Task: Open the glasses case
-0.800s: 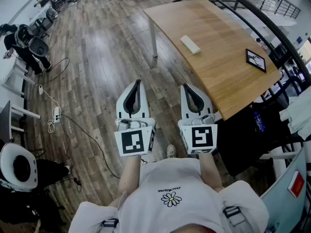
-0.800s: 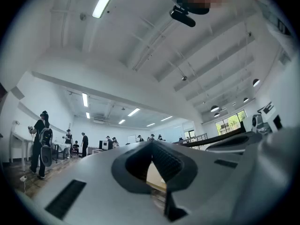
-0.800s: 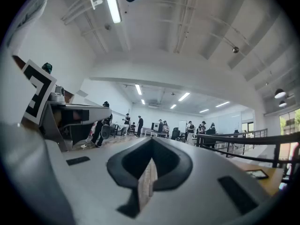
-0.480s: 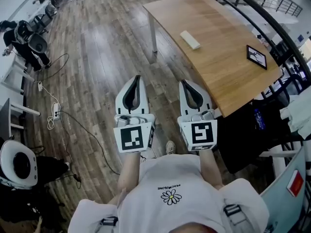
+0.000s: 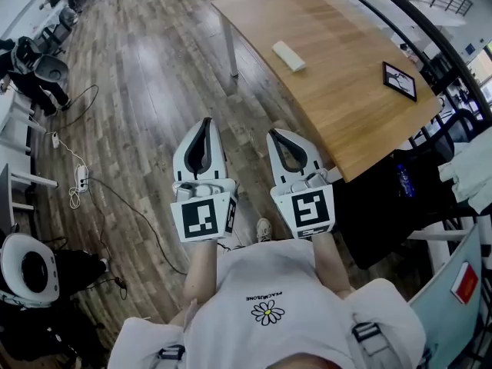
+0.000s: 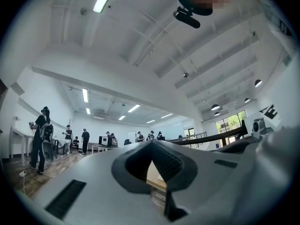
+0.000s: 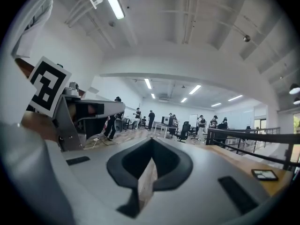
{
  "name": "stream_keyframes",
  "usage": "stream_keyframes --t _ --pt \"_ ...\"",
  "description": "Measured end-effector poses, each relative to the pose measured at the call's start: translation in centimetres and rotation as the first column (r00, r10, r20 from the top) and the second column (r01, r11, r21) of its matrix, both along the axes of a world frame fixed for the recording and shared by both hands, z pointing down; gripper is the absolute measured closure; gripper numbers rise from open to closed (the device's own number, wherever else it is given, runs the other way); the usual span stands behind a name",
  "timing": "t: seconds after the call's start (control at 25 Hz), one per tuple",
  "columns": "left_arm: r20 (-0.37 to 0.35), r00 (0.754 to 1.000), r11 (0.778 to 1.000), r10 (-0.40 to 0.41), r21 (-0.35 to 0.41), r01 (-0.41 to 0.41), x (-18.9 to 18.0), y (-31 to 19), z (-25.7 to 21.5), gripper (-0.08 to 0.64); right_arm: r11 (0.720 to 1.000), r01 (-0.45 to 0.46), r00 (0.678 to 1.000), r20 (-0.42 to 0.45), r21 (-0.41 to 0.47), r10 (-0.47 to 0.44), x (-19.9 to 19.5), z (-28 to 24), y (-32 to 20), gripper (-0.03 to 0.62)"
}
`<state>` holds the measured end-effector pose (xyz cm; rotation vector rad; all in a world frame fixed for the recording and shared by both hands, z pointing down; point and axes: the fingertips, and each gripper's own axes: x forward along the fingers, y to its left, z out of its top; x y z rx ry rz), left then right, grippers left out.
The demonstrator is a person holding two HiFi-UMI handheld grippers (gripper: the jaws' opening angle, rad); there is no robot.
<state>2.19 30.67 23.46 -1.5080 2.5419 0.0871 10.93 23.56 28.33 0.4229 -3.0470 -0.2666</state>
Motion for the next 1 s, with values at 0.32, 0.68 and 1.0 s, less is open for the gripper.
stream_keyframes --t 0.32,0.68,1.0 --pt "0.028 1.000 1.000 -0.011 0.009 0.011 0.0 -1.1 -0.2 0.543 0.998 0.007 0.999 0.033 -0.055 -0.005 0.2 0.9 -1.6 0.584" --pt "0.071 0.997 0.999 -0.012 0.033 0.009 -1.4 -2.6 -0.2 0.543 0.996 0.003 0.999 0.054 -0.092 0.002 -0.4 1.5 -3.0 0.584" --pt "0.066 0.996 0.995 0.067 0.075 -0.072 -4.3 -8.7 -0.4 0.543 0.996 -0.067 0.997 0.033 -0.060 0.069 -2.6 2.4 -7.2 0.584"
